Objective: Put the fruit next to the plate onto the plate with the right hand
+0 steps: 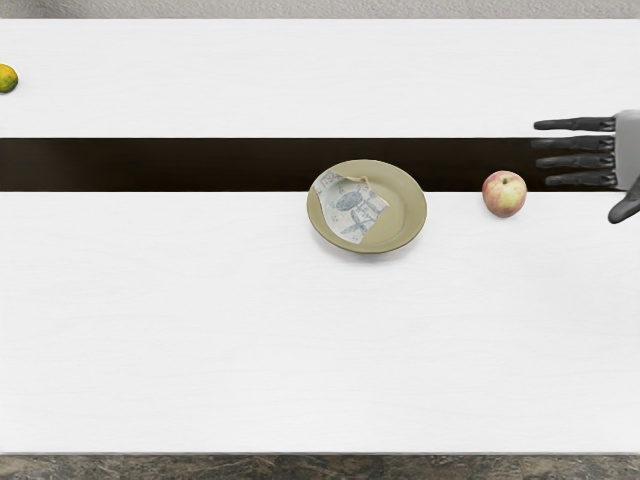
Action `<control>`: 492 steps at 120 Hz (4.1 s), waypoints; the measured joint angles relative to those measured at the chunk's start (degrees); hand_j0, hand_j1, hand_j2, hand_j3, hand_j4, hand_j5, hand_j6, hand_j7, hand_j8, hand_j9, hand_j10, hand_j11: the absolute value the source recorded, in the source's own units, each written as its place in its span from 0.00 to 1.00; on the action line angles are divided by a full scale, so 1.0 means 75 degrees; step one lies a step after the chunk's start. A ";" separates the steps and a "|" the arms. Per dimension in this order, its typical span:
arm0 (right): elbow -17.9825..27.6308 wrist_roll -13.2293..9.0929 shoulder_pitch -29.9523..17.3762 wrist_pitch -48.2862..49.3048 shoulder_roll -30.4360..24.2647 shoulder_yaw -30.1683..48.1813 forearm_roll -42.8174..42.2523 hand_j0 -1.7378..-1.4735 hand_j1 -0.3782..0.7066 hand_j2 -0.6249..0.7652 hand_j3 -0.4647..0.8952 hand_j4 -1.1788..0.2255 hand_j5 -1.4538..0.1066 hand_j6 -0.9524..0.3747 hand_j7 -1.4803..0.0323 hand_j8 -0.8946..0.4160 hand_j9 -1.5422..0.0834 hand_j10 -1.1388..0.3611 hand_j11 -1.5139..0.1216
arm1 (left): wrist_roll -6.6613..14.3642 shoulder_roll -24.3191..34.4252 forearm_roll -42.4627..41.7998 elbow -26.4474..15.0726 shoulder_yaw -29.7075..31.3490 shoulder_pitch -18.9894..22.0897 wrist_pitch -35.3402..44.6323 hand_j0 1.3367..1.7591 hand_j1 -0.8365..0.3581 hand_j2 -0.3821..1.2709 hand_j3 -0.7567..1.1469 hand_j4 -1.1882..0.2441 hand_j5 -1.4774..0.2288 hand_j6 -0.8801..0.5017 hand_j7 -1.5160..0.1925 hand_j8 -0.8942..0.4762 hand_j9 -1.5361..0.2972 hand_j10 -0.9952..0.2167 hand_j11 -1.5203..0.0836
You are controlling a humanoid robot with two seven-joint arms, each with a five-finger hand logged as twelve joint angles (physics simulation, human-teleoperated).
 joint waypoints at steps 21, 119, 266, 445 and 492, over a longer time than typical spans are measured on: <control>-0.0002 -0.0003 0.0040 0.0010 0.0101 0.0072 -0.0033 0.30 0.05 0.45 0.34 0.83 0.92 0.71 0.97 0.68 0.94 0.76 0.91 | 0.0000 0.0000 0.0001 0.0000 -0.0002 0.0000 0.0000 0.76 0.98 0.23 0.40 0.82 0.86 0.63 0.88 0.65 0.83 0.81 0.94; -0.0988 -0.0811 0.0423 -0.8376 0.5426 -0.2889 -0.7819 0.30 0.06 0.45 0.34 0.82 0.91 0.69 0.95 0.66 0.93 0.74 0.90 | 0.0000 0.0000 -0.0001 0.0000 0.0000 0.0000 0.0000 0.76 0.98 0.23 0.40 0.82 0.86 0.63 0.88 0.65 0.83 0.81 0.94; -0.3256 -0.0812 -0.0129 -0.8545 0.6821 -0.2891 -0.7737 0.30 0.41 0.41 0.34 0.58 0.63 0.45 0.67 0.41 0.66 0.52 0.64 | 0.0000 0.0000 -0.0002 0.0000 0.0001 0.0000 0.0000 0.76 0.98 0.23 0.40 0.82 0.86 0.63 0.88 0.65 0.83 0.81 0.94; -0.1177 -0.0815 -0.0773 -0.7406 0.7077 0.0358 -0.7736 0.31 0.25 0.49 0.34 0.67 0.66 0.58 0.71 0.57 0.69 0.61 0.68 | 0.0001 0.0000 -0.0002 0.0000 0.0001 0.0000 0.0000 0.76 0.98 0.23 0.40 0.82 0.86 0.63 0.88 0.65 0.83 0.81 0.94; -0.0345 -0.0813 -0.3244 -0.1555 0.6297 0.5353 -0.5175 0.30 0.08 0.45 0.34 0.80 0.88 0.69 0.93 0.65 0.90 0.73 0.88 | 0.0001 0.0000 -0.0004 0.0000 -0.0011 -0.0046 0.0000 0.76 0.98 0.23 0.40 0.82 0.86 0.63 0.88 0.65 0.83 0.81 0.94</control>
